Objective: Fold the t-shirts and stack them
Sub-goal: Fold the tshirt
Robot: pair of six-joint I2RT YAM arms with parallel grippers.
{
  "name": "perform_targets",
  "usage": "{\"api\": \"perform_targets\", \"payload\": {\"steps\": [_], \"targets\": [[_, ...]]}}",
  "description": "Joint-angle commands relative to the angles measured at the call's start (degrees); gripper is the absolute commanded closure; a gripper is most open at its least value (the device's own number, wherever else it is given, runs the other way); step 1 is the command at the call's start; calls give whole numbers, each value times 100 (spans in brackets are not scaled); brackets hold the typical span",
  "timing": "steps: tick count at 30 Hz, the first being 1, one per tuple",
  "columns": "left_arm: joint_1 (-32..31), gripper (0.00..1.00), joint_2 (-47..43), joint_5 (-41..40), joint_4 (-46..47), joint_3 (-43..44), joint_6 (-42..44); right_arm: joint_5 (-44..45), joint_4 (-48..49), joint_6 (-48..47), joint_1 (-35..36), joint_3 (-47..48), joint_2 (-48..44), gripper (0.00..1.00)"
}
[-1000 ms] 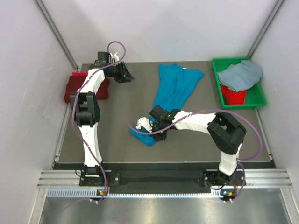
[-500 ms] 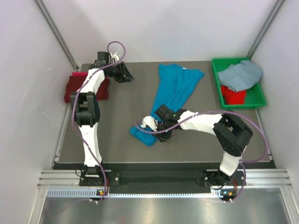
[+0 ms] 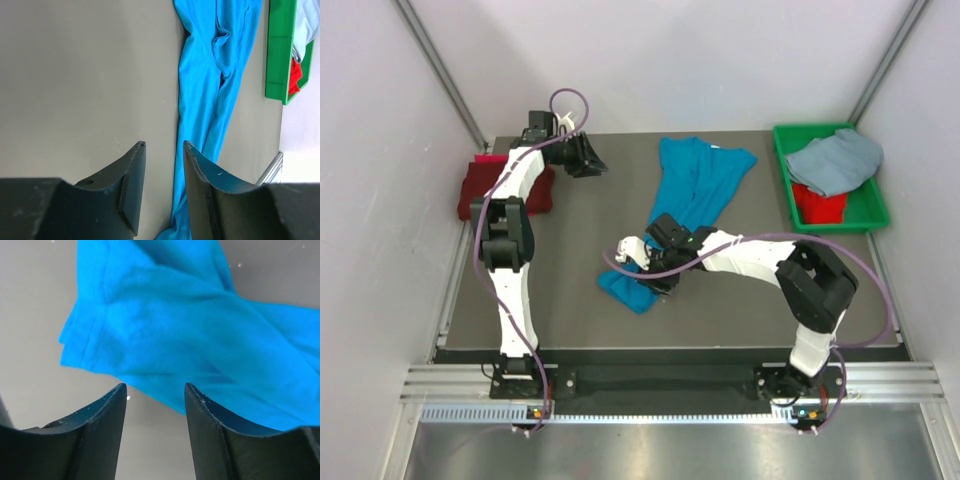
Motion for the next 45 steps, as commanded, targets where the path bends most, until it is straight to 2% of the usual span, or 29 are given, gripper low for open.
{"api": "perform_targets", "payload": {"steps": [1,7,8,9,11,13,16,19,26,38,45], "targets": [[31,59,-321,47,148,-36,43,-76,240,-25,-21,293,250,49],[31,59,-304,12,139,-1,60,-190,170,81,-39,557,830,52],[31,59,-304,4,130,-1,60,-216,126,72,-39,627,909,56],[40,59,-312,4,122,-1,60,-286,-57,11,-65,688,1014,72],[40,59,-304,4,104,-10,78,-392,-216,-7,-91,724,1077,84],[66,59,-304,-14,113,-2,78,-471,-383,-51,-144,637,1016,92],[84,59,-295,-31,113,16,87,-497,-507,-182,-197,259,691,97],[75,59,-286,-32,130,16,87,-497,-673,-306,-232,-145,331,99],[84,59,-207,47,244,51,-54,-515,-1499,-499,-302,-313,-363,100],[5,59,-110,127,368,121,-221,-445,-2352,-860,-627,-453,-751,100],[-118,58,-110,4,333,192,-63,-427,-2133,-807,-794,-472,-875,93]]}}
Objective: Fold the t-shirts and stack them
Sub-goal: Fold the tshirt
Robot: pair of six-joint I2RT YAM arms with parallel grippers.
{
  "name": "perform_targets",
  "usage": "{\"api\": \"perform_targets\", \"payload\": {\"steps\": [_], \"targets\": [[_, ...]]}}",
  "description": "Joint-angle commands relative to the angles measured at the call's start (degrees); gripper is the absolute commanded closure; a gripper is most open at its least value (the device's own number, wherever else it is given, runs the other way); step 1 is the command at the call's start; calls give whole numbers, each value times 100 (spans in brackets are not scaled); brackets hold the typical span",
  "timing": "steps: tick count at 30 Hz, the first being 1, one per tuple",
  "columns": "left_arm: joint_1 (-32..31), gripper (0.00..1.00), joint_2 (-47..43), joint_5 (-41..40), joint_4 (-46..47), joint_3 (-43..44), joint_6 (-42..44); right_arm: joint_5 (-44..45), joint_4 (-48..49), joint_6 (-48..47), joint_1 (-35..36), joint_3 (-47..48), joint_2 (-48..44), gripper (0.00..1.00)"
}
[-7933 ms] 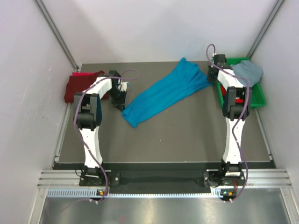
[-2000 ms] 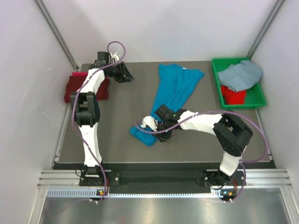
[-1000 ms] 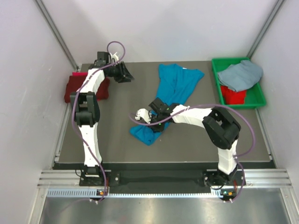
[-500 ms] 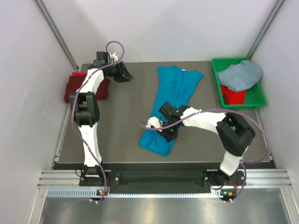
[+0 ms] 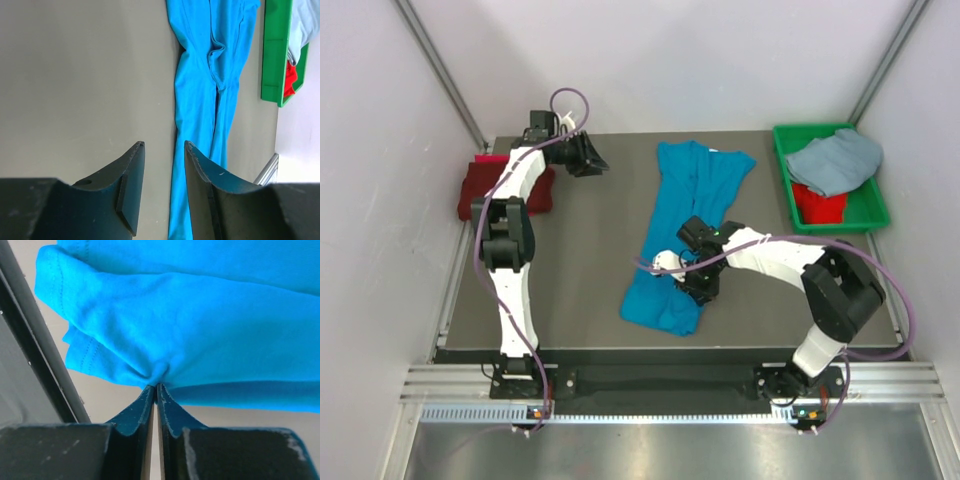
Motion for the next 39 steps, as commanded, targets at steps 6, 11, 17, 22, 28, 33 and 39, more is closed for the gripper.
{"api": "perform_targets", "payload": {"steps": [6,11,17,22,28,33,39], "targets": [[-90,58,-137,34,179,155,103,-73,139,184,-198,415,-10,65],[-99,56,-102,403,346,382,-2,-82,278,342,-898,854,-536,54],[-318,59,-153,1317,565,165,25,-845,1227,2911,-2611,2618,600,48],[-634,60,-603,1370,313,-514,59,-1041,1493,3516,-3186,4649,1983,43],[-1223,62,-417,1424,-893,-3,965,-909,1157,3885,-3362,6488,3846,43],[-1724,59,-550,1397,-1051,-250,1113,-942,1308,4095,-3301,6586,4138,41],[-2243,57,-392,1098,-1341,-188,1543,-1232,1527,4534,-3389,6498,4419,41]]}}
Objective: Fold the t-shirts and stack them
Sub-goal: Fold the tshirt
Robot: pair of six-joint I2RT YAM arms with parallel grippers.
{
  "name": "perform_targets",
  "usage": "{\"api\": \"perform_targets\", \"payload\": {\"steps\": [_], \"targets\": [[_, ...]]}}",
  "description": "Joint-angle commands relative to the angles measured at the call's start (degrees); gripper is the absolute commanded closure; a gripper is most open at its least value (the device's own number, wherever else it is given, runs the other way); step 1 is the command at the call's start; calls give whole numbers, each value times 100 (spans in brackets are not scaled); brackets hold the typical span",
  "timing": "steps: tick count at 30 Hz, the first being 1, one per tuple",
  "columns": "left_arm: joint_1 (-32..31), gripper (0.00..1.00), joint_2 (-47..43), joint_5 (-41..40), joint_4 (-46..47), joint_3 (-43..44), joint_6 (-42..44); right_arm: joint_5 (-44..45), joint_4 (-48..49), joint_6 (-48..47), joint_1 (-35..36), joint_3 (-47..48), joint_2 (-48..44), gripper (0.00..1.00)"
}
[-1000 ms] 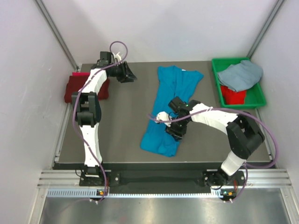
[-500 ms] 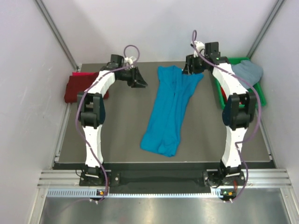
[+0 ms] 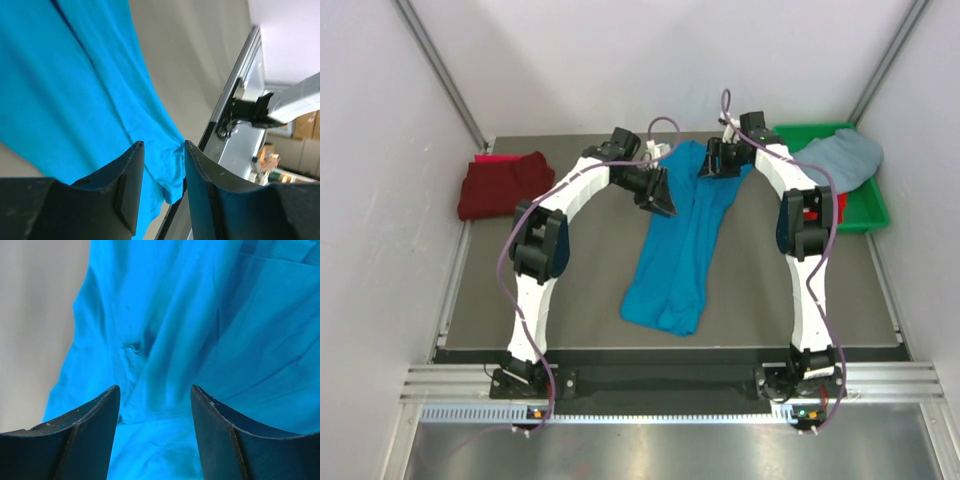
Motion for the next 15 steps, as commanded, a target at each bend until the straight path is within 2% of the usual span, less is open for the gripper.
{"api": "perform_targets", "payload": {"steps": [1,7,15], "targets": [[-241,57,-184,-58,-316,57,528,-328,393,395,-55,281,59,41],[-461,57,159,47,-264,-224,292,-399,639,729,-100,545,472,41],[-523,58,905,319,130,22,-297,-390,859,1055,-73,835,815,41]]}}
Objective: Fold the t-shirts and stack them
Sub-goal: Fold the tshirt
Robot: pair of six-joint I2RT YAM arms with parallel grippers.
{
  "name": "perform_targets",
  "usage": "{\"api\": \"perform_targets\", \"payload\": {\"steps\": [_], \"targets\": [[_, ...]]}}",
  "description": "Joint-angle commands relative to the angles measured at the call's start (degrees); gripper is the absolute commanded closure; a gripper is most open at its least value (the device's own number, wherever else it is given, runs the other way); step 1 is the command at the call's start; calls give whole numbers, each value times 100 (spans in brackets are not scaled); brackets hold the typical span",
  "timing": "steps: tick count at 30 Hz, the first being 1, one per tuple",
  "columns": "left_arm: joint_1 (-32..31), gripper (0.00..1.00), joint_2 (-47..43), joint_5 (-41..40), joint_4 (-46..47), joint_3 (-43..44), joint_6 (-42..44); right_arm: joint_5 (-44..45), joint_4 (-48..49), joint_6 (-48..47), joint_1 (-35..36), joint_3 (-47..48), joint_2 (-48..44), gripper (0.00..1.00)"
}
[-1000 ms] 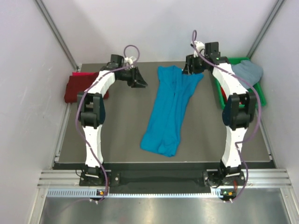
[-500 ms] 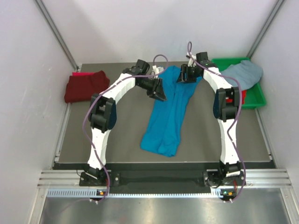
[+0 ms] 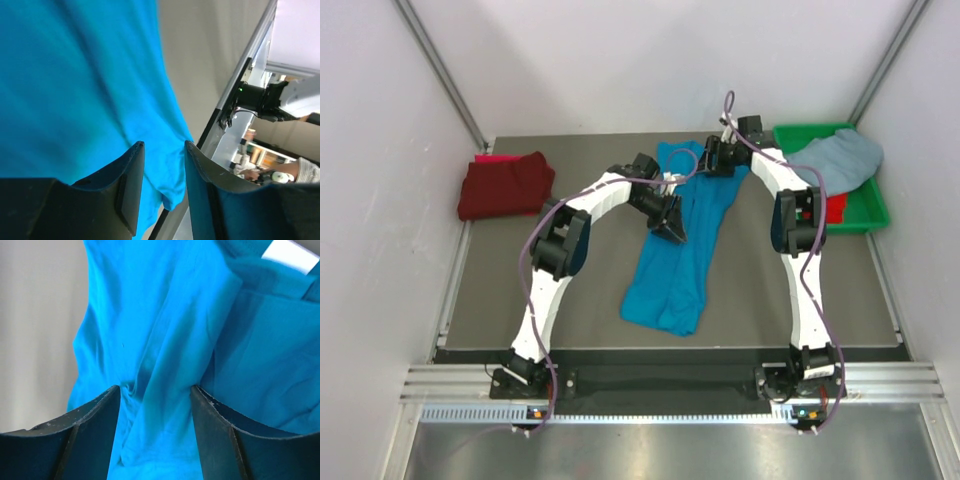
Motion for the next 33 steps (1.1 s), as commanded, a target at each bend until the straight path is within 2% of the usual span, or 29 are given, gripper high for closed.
{"api": "perform_targets", "payload": {"steps": [1,12,24,27,30,31,33], "targets": [[12,58,268,293,324,157,-347,-12,236,172,-19,282,129,41],[4,59,602,-5,701,-194,-717,199,184,198,87,353,314,42],[-286,59,312,-330,764,-739,-761,50,517,602,596,959,902,40],[-383,60,225,-707,658,-687,-577,-90,605,664,746,1038,964,40],[-436,57,-56,-1663,396,-511,-201,-56,588,463,843,1126,868,40],[-427,53,-266,-2276,333,-459,-85,-12,570,384,851,1152,824,40],[-392,51,-539,-2824,62,-248,213,58,457,25,860,1214,622,40]]}}
